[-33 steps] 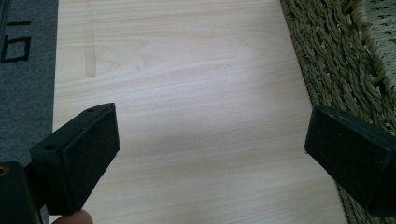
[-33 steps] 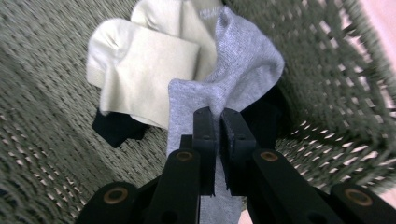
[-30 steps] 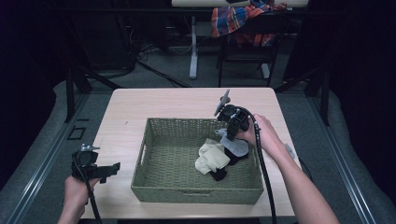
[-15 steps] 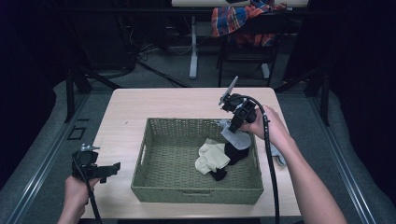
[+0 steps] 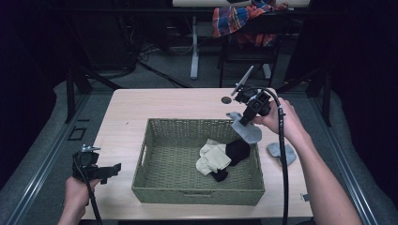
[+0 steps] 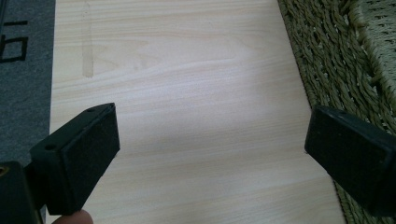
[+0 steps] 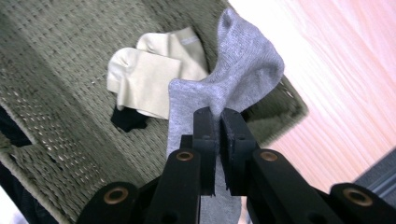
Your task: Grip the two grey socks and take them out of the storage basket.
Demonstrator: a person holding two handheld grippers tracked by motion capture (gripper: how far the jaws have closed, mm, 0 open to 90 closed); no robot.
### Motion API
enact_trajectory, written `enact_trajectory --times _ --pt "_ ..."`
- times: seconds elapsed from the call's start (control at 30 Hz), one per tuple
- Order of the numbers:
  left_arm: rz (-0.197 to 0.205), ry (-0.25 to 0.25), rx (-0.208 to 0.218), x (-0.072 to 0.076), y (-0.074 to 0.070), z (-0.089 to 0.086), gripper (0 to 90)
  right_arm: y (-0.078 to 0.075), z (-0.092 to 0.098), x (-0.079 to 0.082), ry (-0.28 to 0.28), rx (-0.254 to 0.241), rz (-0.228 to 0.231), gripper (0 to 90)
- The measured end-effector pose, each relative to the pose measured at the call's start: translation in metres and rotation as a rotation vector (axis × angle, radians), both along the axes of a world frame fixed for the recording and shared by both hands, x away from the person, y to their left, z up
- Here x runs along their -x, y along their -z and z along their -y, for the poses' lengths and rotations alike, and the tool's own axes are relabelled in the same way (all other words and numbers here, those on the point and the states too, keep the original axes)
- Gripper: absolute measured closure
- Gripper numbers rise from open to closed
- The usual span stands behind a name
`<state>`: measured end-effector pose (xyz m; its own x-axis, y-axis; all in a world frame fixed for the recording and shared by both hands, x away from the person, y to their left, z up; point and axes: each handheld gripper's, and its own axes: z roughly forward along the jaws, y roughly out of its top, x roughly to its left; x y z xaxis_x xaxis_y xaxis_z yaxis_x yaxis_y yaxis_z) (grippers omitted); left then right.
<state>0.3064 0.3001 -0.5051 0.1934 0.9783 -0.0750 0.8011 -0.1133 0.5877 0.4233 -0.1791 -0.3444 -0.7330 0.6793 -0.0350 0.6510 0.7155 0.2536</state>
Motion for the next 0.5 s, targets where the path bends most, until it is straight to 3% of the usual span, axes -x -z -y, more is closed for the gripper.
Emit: enact_trajectory --times 0.27,0.5 --pt "0.003 0.002 0.0 0.0 -0.001 0.002 3.2 -0.004 0.031 0.001 0.076 -0.02 0.004 85.8" --pt "0.003 -0.002 -0.002 0.001 -0.001 0.001 3.2 -0.005 0.059 0.003 0.127 -0.008 0.009 85.8"
